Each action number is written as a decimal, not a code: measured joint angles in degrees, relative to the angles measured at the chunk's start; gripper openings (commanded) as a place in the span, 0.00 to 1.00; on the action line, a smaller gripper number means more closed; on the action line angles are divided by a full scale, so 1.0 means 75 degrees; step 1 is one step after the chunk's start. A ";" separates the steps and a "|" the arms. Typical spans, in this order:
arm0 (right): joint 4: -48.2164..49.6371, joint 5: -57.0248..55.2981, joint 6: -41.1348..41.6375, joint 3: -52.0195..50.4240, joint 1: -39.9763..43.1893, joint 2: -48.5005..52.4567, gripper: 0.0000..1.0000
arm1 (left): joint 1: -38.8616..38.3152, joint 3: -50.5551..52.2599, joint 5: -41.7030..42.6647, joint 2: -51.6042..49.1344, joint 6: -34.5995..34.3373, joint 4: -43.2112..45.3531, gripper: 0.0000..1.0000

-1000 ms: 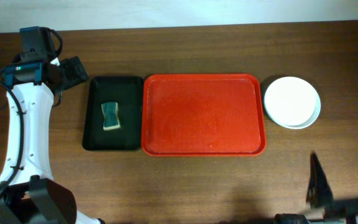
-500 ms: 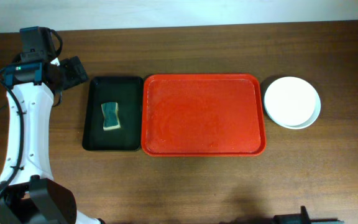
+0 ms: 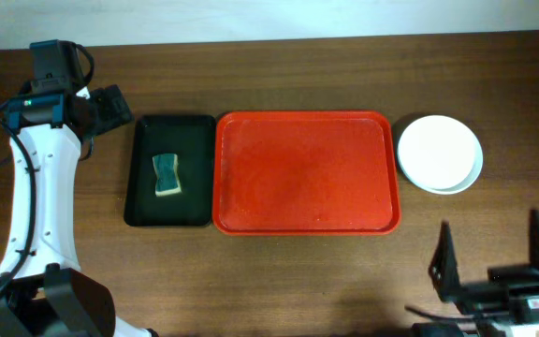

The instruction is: Clean dirty plates on tray and stack at the side

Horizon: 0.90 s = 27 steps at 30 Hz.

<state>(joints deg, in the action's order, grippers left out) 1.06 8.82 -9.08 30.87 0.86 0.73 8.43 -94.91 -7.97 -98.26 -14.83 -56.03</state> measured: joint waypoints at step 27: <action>0.0265 -0.0119 0.1078 -0.4010 0.0446 0.0000 0.98 | 0.0000 0.0000 0.0000 0.0000 0.0000 0.0009 0.99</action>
<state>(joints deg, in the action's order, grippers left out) 3.05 7.92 -0.99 0.80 4.21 0.73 8.43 -94.91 -7.97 -98.26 -14.83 -55.96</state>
